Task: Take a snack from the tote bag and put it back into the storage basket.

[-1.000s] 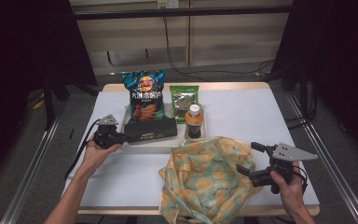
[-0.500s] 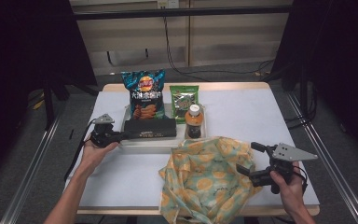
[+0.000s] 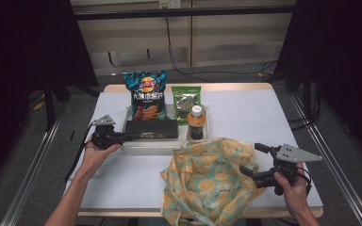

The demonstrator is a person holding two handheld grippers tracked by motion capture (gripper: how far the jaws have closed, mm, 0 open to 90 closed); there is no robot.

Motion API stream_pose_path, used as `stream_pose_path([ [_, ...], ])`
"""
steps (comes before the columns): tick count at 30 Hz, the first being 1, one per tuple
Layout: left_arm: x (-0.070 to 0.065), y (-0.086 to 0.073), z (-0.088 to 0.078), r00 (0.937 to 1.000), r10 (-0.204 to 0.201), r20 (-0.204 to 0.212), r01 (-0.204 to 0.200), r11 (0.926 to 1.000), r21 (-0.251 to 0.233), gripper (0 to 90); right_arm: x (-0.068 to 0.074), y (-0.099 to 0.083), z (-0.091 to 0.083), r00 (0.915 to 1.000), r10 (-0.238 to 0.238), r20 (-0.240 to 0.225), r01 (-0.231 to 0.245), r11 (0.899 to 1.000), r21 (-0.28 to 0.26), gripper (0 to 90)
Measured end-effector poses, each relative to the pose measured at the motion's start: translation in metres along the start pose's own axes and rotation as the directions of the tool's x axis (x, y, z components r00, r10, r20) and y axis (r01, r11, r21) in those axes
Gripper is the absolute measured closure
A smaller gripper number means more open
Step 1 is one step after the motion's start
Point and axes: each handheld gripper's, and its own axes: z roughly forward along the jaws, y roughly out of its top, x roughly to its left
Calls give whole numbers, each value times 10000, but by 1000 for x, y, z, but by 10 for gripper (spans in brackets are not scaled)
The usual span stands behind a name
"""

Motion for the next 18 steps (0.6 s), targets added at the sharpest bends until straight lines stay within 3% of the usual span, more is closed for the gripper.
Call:
stream_pose_path([
  [3,-1,0,-6,9999,98,31,-97,9996,-277,763,0,0,0,10000,-16,29,16,10000,-49,2],
  [6,-5,0,-14,9999,44,-108,-50,9984,-569,691,-1,1,-2,10000,13,69,-13,10000,-73,2],
  [7,-7,1,-18,9994,106,-325,-129,9975,-696,659,-1,1,-2,10000,42,79,-42,10000,-78,2],
  [13,-16,1,-40,9963,48,-856,-158,9916,-1287,283,-2,2,-4,9998,70,186,-67,9998,-163,1],
  [18,-29,-8,-56,9936,254,-1100,-415,9882,-1471,148,-2,2,-6,9994,167,303,-160,9996,-213,1],
])
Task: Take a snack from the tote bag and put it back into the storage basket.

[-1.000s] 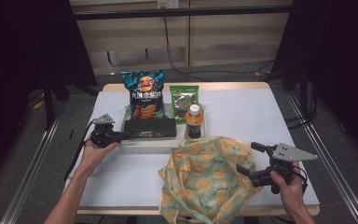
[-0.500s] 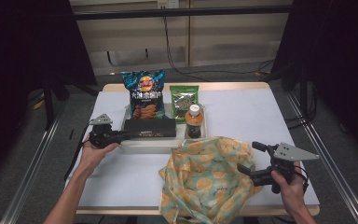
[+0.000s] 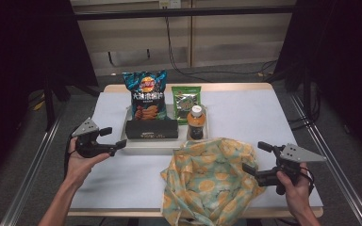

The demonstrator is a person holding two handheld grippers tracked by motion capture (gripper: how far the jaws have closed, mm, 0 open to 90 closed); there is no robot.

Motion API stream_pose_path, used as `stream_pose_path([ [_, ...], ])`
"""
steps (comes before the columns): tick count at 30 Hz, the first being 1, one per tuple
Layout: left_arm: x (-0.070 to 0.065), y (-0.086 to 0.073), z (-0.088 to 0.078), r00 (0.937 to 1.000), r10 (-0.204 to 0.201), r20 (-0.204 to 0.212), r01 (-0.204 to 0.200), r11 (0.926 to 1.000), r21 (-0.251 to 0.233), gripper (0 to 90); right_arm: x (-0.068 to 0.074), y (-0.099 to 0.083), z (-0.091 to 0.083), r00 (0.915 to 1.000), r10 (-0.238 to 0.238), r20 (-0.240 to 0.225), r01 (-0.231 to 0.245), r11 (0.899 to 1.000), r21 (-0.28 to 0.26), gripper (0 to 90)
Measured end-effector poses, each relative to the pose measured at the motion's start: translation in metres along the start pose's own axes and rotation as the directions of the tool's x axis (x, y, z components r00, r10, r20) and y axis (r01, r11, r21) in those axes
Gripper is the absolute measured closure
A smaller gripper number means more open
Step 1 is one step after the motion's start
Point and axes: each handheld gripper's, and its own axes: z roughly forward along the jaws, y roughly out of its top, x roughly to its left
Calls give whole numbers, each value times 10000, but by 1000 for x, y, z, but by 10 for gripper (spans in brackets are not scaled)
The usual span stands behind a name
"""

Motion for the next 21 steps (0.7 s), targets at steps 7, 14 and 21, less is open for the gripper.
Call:
stream_pose_path([
  [7,-21,-8,-21,10000,-5,31,5,9997,-249,67,0,0,-1,10000,3,70,-3,10000,-28,0],
  [14,-42,-13,-39,9998,-210,6,210,9973,-701,33,-1,3,-3,9999,57,139,-55,9999,-128,0],
  [21,-64,-26,-52,9989,-442,-121,431,9960,-782,28,2,0,-12,9990,232,393,-222,9994,-269,0],
])
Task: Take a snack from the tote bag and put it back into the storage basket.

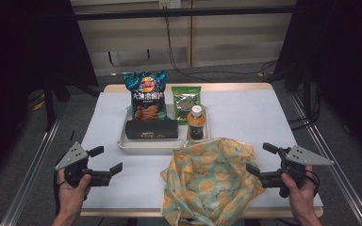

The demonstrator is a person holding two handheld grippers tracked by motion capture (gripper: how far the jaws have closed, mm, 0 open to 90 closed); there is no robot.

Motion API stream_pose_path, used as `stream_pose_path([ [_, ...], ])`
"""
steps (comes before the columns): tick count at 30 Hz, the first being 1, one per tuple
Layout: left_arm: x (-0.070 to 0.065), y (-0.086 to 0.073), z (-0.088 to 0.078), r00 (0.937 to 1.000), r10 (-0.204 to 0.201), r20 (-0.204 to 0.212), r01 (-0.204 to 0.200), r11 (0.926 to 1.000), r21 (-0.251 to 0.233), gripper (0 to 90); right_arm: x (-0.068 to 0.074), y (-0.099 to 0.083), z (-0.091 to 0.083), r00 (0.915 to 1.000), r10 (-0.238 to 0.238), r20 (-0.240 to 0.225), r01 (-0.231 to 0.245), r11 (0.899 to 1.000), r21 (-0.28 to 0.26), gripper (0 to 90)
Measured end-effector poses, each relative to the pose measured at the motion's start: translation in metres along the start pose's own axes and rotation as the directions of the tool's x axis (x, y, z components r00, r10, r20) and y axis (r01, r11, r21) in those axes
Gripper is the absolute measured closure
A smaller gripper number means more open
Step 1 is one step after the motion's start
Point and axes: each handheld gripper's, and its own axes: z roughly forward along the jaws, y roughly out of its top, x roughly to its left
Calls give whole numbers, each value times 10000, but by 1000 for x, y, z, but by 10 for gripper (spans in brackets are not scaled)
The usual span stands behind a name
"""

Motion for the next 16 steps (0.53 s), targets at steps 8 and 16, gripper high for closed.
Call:
stream_pose_path([
  [8,-30,-21,1,9997,-144,222,144,9999,-8,35,3,-6,-20,9994,59,347,-62,10000,61,0],
  [16,-24,-28,-2,9998,-84,161,88,9997,-209,30,3,-16,-26,9977,113,667,-118,9999,67,0],
])
